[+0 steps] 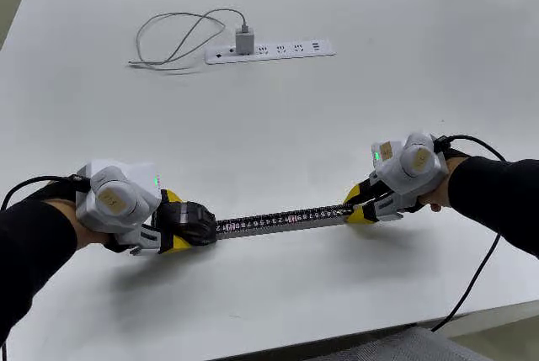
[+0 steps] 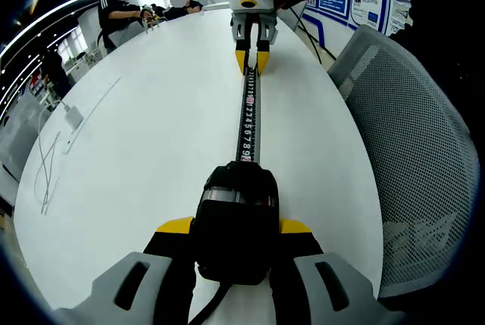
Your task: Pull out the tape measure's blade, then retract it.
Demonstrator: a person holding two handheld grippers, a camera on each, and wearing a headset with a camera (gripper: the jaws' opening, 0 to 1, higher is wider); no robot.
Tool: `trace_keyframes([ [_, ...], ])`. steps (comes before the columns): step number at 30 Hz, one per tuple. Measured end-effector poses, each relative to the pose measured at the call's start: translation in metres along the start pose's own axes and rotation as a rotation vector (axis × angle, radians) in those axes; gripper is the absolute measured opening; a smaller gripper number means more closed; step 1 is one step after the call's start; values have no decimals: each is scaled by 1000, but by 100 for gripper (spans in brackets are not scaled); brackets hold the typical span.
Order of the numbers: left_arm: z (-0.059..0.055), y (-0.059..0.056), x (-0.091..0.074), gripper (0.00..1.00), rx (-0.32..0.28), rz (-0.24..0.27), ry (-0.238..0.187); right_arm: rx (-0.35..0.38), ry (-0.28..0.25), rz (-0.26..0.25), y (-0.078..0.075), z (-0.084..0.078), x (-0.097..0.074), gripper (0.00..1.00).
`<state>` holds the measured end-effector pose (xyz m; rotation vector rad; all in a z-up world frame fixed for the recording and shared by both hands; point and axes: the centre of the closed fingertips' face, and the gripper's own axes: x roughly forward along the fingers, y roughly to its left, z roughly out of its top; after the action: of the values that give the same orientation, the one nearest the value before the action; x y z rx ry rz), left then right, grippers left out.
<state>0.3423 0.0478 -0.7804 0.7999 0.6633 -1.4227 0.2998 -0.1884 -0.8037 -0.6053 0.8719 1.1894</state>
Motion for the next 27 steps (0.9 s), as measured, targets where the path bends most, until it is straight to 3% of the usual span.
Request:
trace_keyframes([
  [27, -1, 1, 1, 33, 3, -3, -3, 11, 11, -7, -3, -12, -5, 10],
])
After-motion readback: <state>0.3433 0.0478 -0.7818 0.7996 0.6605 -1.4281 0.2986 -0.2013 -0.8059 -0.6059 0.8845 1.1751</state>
